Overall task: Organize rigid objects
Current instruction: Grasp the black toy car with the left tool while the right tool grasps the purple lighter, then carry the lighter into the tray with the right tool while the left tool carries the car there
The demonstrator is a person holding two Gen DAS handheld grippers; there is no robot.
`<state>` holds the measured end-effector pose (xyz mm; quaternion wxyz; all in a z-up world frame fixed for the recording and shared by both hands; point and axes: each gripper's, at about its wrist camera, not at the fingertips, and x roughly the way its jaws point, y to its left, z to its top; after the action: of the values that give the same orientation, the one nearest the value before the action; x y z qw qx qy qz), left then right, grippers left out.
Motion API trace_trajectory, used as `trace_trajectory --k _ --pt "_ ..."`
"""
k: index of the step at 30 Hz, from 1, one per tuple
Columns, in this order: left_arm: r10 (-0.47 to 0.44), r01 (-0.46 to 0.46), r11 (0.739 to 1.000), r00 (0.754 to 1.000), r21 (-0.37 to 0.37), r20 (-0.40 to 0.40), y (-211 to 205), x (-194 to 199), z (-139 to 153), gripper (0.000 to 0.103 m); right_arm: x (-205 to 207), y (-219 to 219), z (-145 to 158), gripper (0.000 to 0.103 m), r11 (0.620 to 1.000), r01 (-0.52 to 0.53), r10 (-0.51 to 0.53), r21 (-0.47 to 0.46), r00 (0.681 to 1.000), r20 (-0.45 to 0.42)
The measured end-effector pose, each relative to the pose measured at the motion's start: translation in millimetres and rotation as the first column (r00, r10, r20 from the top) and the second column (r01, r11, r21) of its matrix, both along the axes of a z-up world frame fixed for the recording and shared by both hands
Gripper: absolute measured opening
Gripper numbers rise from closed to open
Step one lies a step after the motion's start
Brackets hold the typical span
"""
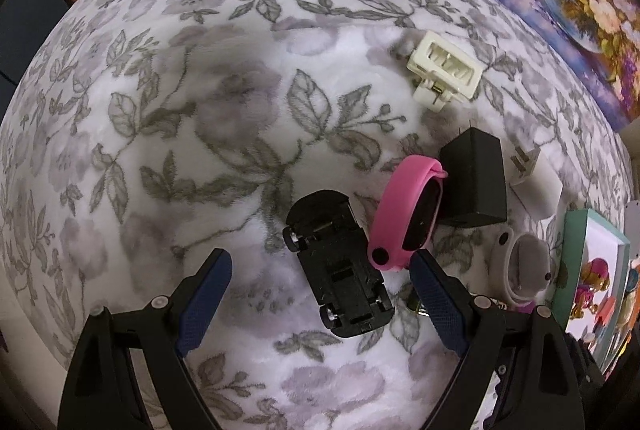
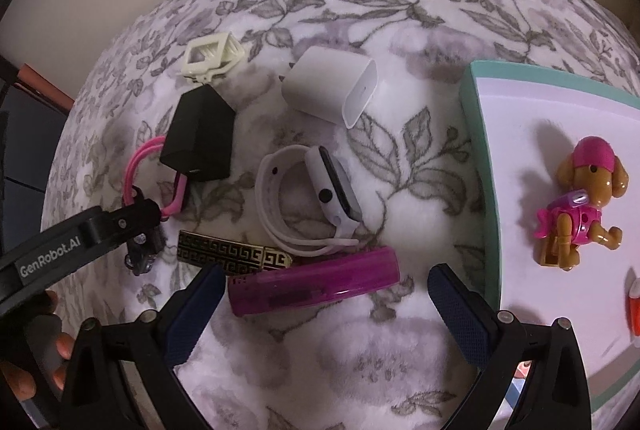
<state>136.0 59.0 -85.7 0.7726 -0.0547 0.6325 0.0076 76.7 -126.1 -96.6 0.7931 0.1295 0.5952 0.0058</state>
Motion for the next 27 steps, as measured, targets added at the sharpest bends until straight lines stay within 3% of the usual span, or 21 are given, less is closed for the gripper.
trace_trajectory --k 5,12,17,27 --pt "-0.034 0.034 0.999 0.999 0.015 -0.011 -8 1 1 0.089 1 0 -1 0.1 1.0 0.001 -0.001 -0.005 1.0 0.008" --pt "-0.049 0.049 0.999 0.999 -0.004 -0.022 -13 0 0 0.072 1 -1 1 0.09 1.0 0.004 -0.004 -0.021 1.0 0.013" --pt "-0.035 0.036 0.999 0.999 0.018 -0.037 -7 -4 -10 0.043 0 -5 3 0.083 1.0 0.012 -0.012 -0.02 1.0 0.017" --pt "0.002 -0.003 1.0 1.0 0.02 0.024 12 -13 8 0.037 -5 -7 6 0.083 1.0 0.006 -0.006 -0.018 1.0 0.005"
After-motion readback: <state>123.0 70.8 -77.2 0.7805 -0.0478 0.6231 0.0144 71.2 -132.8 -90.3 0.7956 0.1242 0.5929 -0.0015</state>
